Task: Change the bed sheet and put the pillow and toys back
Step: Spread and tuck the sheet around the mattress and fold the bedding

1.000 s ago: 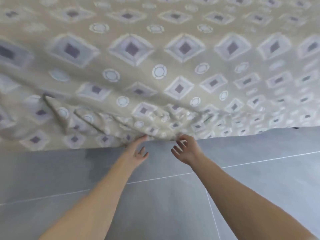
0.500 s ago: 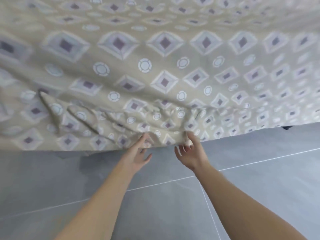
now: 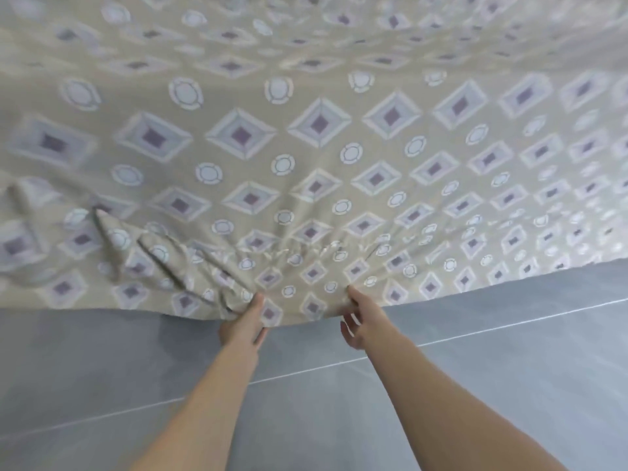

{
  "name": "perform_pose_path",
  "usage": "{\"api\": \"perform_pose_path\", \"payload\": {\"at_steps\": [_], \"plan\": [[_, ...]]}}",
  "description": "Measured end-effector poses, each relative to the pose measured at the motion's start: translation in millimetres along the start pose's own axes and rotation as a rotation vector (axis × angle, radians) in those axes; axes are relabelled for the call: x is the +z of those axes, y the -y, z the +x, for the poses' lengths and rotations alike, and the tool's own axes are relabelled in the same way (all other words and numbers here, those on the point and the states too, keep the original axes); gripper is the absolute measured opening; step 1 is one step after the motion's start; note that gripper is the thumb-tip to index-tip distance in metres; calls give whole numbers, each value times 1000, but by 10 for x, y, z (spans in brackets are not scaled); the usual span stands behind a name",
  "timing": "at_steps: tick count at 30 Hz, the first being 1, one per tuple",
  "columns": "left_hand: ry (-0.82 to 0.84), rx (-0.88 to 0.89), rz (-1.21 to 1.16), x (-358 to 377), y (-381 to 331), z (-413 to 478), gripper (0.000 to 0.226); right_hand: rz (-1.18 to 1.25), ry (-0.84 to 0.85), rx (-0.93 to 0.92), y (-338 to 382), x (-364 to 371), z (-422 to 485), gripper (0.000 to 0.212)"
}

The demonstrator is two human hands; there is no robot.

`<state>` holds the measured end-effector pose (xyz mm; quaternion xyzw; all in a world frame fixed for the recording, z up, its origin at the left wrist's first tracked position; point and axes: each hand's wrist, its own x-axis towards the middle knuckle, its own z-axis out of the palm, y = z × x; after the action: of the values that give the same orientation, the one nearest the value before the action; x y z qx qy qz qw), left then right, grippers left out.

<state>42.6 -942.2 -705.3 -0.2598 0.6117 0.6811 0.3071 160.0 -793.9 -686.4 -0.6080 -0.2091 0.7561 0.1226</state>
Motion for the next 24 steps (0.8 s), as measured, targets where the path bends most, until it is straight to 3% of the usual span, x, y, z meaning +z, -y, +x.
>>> {"api": "perform_pose_path", "payload": {"at_steps": [9, 14, 24], "plan": [[-140, 24, -50, -43, 53, 206, 42, -77, 1, 45, -128, 102, 264, 27], [-157, 20, -77, -9, 92, 268, 45, -63, -15, 37, -150, 138, 390, 28], [-162, -32, -69, 47, 203, 362, 35, 13, -43, -19, -181, 135, 591, 51]]}}
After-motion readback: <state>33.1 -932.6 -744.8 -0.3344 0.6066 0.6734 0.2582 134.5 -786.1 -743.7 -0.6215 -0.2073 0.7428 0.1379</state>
